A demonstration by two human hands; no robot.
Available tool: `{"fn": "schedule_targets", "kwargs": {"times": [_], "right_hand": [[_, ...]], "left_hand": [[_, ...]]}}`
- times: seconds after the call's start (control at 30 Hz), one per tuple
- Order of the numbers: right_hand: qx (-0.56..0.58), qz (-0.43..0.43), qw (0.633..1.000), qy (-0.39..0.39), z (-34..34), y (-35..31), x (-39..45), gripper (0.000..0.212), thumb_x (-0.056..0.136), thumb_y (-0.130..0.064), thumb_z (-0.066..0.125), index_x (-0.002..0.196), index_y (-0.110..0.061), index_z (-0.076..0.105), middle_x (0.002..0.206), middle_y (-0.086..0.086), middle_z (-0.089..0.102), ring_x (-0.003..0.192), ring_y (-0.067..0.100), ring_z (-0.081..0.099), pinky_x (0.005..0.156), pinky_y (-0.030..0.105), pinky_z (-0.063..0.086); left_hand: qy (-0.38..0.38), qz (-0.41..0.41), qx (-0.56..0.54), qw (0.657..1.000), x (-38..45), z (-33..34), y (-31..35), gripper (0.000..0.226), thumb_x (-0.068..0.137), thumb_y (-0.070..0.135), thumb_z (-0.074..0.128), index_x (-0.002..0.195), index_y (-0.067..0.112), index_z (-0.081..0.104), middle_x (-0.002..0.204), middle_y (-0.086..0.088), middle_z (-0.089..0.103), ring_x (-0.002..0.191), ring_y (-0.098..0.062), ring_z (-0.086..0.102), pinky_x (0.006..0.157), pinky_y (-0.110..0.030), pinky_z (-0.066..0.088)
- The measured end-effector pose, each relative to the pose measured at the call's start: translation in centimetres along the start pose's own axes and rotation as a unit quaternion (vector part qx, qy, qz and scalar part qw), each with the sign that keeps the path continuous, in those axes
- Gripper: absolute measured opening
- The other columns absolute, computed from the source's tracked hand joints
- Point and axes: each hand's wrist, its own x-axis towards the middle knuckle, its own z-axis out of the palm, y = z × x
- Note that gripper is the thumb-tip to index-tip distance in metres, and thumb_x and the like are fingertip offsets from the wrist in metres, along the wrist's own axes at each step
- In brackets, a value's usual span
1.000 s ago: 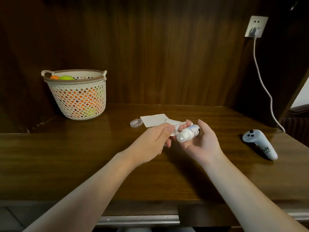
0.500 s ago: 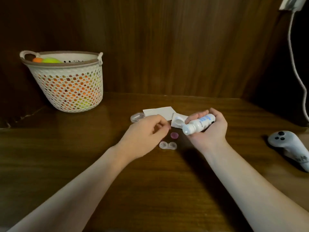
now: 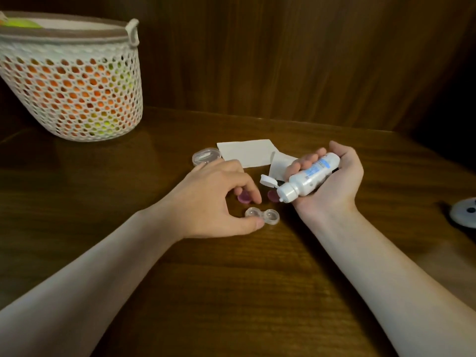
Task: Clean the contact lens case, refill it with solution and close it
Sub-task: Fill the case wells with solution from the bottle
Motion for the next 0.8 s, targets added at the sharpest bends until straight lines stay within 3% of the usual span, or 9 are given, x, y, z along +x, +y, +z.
{"fn": "schedule_targets", "kwargs": {"times": [0.3,0.67,0.8], "right_hand": [[-0.044,0.009,0.998,-0.044,-0.47,0.66,0.44,0.038,0.089,-0.034,0.065,0.056,-0.017,0.060,0.061,-0.002,0.055,0.047,0.011,0.051,0.049,0.024,0.048],[-0.064,0.019,0.995,-0.068,-0.35,0.94,0.28,0.025,0.078,-0.029,0.066,0.059,-0.017,0.055,0.060,-0.003,0.050,0.047,0.010,0.046,0.046,0.023,0.044],[-0.065,0.015,0.996,-0.059,-0.35,0.98,0.36,0.030,0.086,-0.030,0.062,0.059,-0.018,0.055,0.061,-0.003,0.049,0.047,0.010,0.045,0.047,0.022,0.044]], "left_hand": [[-0.009,-0.008,-0.049,0.999,0.13,0.16,-0.85,0.035,0.072,0.074,0.075,0.094,0.047,0.075,0.099,0.019,0.062,0.098,-0.004,0.057,0.078,-0.031,0.046],[-0.018,-0.012,-0.077,0.997,0.19,0.16,-0.90,0.038,0.070,0.075,0.073,0.093,0.044,0.076,0.101,0.019,0.065,0.097,-0.004,0.059,0.076,-0.026,0.044],[-0.024,-0.013,-0.075,0.997,0.16,0.08,-1.00,0.039,0.071,0.075,0.073,0.094,0.044,0.076,0.102,0.020,0.064,0.099,-0.003,0.059,0.076,-0.026,0.044]]}}
